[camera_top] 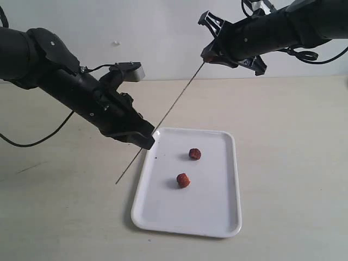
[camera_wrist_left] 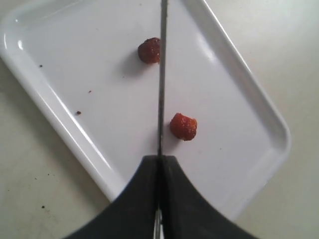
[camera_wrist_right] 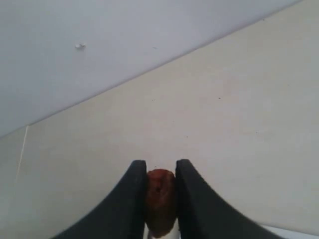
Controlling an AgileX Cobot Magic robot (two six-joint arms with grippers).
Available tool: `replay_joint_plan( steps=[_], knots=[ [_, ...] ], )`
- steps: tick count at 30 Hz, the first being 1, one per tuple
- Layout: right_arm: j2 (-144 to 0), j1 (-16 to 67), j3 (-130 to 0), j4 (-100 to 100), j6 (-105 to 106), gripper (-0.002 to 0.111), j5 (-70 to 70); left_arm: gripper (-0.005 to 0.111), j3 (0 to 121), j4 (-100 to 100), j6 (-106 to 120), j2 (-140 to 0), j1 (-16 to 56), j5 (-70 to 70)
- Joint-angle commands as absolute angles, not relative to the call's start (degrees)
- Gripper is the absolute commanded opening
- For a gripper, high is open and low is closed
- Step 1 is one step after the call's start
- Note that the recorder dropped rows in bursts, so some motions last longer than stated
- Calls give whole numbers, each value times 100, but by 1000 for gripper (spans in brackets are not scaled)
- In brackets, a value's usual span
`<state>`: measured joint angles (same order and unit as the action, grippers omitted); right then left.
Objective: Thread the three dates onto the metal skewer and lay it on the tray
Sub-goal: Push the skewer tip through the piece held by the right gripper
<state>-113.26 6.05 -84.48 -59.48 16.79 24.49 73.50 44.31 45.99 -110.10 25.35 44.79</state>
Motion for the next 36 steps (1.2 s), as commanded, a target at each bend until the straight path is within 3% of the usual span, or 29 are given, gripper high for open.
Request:
replay_joint_plan(
  steps=[1, 19, 36],
  knots=[
    [-11260, 595, -8443, -6011, 1754, 20, 2614, 0, 7330, 4475, 4635, -11005, 2567, 4344],
    [-11260, 595, -8443, -6301, 1847, 20, 2894, 0, 7330, 4775, 5162, -11005, 2580, 4273],
    [-11270, 595, -8443, -6301, 1994, 20, 3430, 0, 7483, 5186, 5436, -11005, 2808, 3050]
  ],
)
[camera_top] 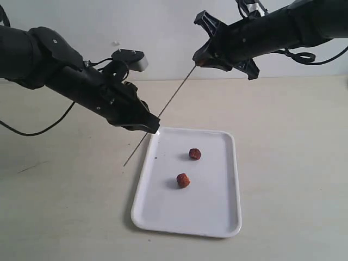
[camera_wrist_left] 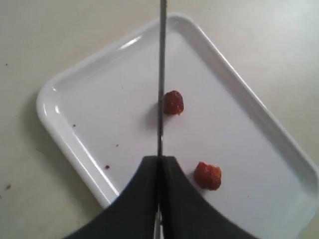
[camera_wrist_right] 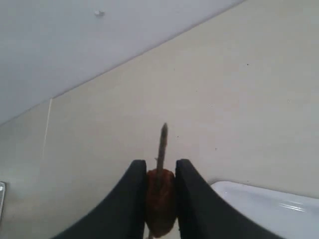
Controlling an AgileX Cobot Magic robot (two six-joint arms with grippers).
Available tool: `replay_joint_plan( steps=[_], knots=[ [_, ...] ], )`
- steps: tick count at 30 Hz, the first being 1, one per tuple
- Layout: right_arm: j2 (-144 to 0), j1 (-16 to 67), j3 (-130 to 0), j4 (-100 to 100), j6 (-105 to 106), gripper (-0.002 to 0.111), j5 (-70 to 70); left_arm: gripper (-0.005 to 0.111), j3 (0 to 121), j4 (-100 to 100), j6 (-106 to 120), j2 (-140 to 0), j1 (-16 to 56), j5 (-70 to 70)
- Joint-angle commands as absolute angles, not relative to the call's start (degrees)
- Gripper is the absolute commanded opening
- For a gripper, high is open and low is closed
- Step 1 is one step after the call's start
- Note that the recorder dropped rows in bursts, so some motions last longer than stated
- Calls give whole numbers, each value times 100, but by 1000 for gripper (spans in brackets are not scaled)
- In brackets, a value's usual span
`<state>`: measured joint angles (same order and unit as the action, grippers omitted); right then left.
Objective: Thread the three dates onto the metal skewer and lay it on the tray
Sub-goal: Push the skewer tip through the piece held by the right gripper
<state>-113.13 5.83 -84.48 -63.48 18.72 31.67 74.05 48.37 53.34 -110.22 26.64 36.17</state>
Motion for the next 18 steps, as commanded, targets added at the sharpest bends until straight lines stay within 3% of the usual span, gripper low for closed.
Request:
replay_joint_plan(
  steps=[1, 18],
  knots=[
    [-11270, 595, -8443, -6301, 1994, 20, 3492, 0, 7483, 5270, 5464, -11005, 2868, 2764],
    [-11270, 595, -8443, -6301, 2353, 20, 3626, 0, 8145, 5742, 5557, -11519, 3093, 1991]
  ],
)
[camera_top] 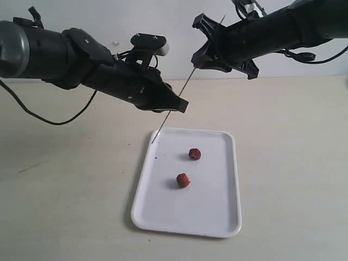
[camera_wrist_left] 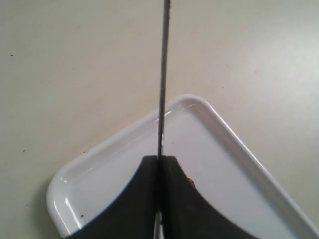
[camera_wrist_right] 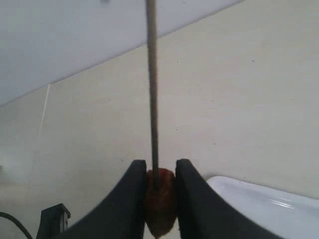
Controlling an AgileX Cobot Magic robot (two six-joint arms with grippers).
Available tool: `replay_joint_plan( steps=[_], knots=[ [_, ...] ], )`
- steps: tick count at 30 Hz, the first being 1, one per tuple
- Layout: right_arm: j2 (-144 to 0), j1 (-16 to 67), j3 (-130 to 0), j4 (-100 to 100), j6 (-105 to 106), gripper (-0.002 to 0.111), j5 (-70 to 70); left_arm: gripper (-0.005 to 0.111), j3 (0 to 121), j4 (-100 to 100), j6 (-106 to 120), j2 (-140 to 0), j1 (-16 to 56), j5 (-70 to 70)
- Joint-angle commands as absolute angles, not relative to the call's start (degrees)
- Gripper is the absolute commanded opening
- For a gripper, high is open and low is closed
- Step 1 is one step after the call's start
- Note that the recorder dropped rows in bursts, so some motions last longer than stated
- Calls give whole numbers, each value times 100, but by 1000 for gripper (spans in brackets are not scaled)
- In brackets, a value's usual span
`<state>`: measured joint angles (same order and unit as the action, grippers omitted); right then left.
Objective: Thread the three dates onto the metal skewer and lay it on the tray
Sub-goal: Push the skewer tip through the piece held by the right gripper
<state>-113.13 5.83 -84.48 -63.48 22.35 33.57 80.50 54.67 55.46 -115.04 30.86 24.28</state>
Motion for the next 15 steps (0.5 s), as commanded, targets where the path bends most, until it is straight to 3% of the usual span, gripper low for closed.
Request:
replay_joint_plan(
  steps=[1, 6, 12, 15],
  knots=[
    [-11270, 595, -8443, -6301, 2353, 20, 3626, 0, 8145, 5754, 5571, -11519, 3093, 1889],
    [-11270, 595, -8443, -6301, 2521, 25, 3761, 0, 8145, 5754, 5571, -11519, 3093, 1750],
    [-11270, 595, -8443, -6301, 2590, 59, 3739, 0, 8145, 5754, 5676, -11519, 3093, 1793],
    [-11270, 595, -8443, -6301, 2590, 66, 3667, 0, 8145, 5754, 5686, -11519, 3093, 1814]
  ],
)
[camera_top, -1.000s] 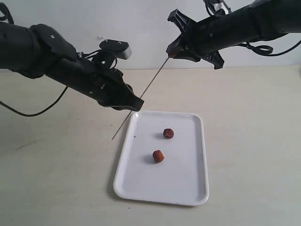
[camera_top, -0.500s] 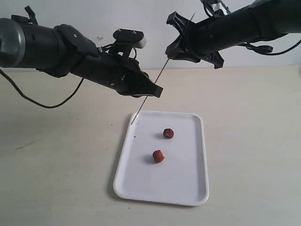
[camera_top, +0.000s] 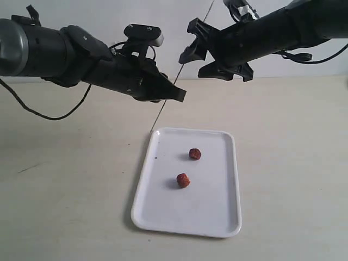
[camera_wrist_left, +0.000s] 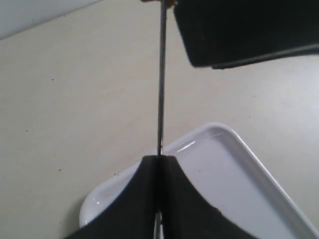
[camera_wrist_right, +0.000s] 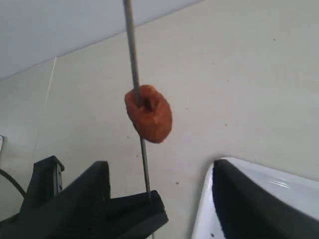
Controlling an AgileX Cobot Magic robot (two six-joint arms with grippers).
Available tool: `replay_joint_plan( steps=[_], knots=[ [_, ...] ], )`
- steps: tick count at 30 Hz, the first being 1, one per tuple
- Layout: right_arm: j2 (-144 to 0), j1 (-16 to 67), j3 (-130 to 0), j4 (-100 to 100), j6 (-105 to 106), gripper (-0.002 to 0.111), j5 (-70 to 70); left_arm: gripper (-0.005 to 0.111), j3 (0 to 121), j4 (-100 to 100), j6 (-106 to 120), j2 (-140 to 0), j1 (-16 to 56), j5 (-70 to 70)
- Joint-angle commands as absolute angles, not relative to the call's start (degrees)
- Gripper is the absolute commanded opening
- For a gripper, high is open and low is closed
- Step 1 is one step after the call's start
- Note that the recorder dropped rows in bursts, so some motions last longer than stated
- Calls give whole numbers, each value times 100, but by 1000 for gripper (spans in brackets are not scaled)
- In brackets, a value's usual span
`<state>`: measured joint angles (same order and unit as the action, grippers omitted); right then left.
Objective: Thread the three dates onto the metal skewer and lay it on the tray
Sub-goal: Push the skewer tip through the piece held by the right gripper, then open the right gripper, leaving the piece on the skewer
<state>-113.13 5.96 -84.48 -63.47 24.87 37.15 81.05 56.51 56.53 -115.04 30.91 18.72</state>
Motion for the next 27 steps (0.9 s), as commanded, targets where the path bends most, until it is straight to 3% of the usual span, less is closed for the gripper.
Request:
replay_joint_plan(
  steps=[1, 8, 16, 27],
  knots=[
    [-11244, 595, -8443, -6301, 2600, 67, 3625, 0, 8145, 5754, 5686, -11519, 3093, 1814],
    [-10743, 595, -8443, -6120, 2807, 67, 3332, 0, 8145, 5637, 5826, -11519, 3066, 1967],
    [-10021, 595, -8443, -4394, 2552, 66, 3468, 0, 8145, 5121, 5602, -11333, 2668, 3035],
    [-10105, 595, -8443, -1759, 2442, 64, 5415, 0, 8145, 2632, 3505, -11063, 2174, 4311]
  ],
)
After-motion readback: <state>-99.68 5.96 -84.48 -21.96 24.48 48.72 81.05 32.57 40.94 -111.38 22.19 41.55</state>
